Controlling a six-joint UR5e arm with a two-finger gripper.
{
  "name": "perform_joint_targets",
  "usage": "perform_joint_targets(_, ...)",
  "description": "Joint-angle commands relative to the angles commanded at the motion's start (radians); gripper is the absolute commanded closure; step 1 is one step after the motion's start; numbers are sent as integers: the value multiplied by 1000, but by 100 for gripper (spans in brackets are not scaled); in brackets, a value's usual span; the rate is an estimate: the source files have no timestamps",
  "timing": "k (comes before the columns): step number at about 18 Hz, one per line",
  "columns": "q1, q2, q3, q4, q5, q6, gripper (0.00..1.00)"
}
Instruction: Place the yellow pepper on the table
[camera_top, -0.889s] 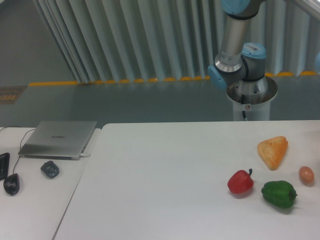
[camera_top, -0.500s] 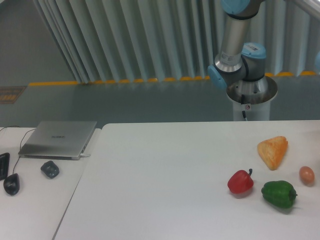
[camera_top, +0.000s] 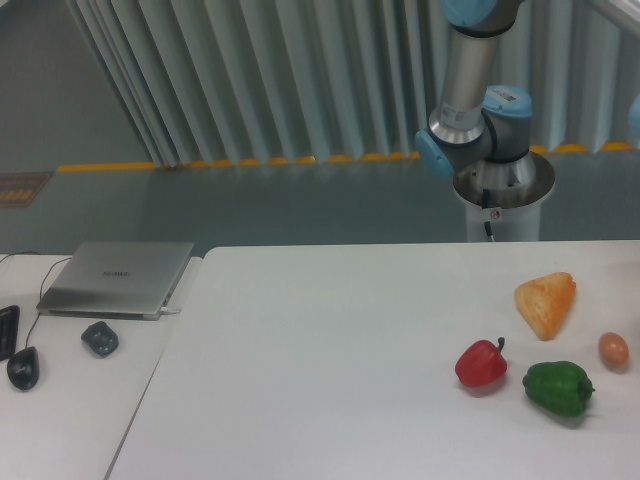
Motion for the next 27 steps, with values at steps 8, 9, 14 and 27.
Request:
perform_joint_targets(8, 47, -32, 12, 0, -104, 12, 0)
perform_joint_targets(9, 51, -43, 17, 2, -101, 44, 0)
perform_joint_targets(14, 89, -110, 87, 3, -96, 191, 0)
perform_joint_targets(27, 97, -207, 149, 115, -69, 386, 0)
